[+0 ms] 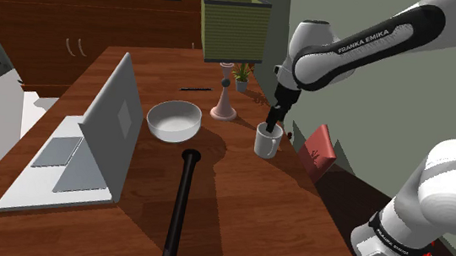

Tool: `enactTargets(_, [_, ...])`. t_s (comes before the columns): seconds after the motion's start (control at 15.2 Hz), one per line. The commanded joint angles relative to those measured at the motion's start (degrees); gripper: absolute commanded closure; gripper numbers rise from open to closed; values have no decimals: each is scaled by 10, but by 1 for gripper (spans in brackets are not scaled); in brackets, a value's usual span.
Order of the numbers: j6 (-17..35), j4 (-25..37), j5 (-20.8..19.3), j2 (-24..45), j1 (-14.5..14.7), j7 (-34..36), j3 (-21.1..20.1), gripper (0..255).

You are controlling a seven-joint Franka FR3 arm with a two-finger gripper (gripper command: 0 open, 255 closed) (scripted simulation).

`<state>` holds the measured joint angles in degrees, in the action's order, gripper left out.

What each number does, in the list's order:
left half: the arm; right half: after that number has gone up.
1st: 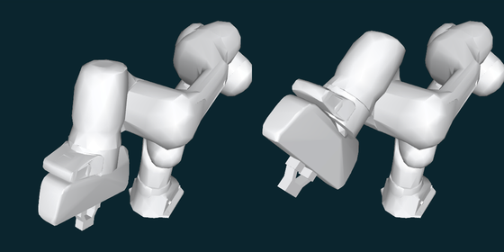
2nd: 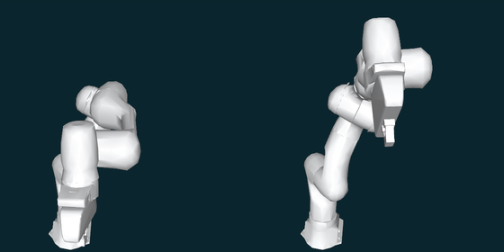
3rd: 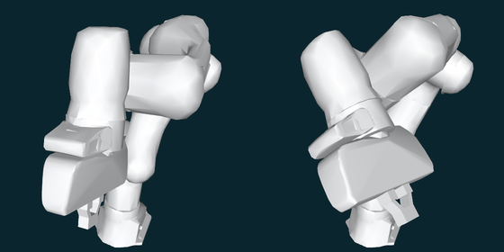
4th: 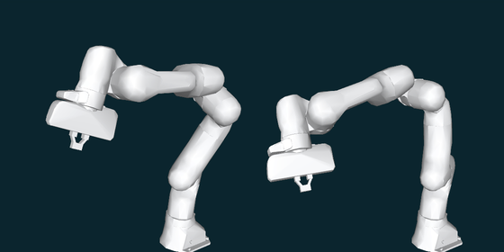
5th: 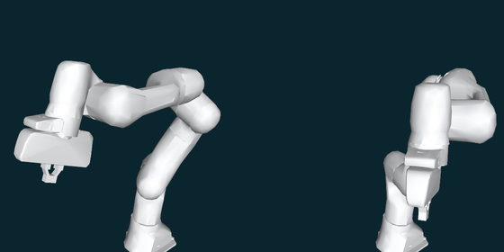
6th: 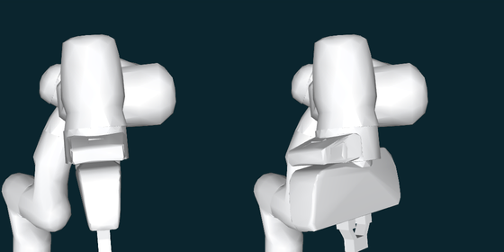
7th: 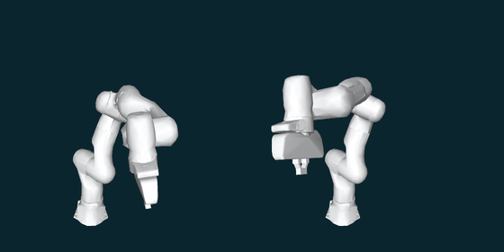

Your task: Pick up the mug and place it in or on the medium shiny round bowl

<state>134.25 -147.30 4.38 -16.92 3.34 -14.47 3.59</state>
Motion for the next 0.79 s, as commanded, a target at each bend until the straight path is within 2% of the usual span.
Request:
enactTargets(0.0, [19, -7, 2, 11, 2, -1, 0, 0])
enactTargets(0.13, [42, -14, 6, 27, 3, -3, 0, 0])
enactTargets(0.66, [42, -14, 6, 27, 3, -3, -1, 0])
enactTargets(0.73, [42, -14, 6, 27, 3, -3, -1, 255])
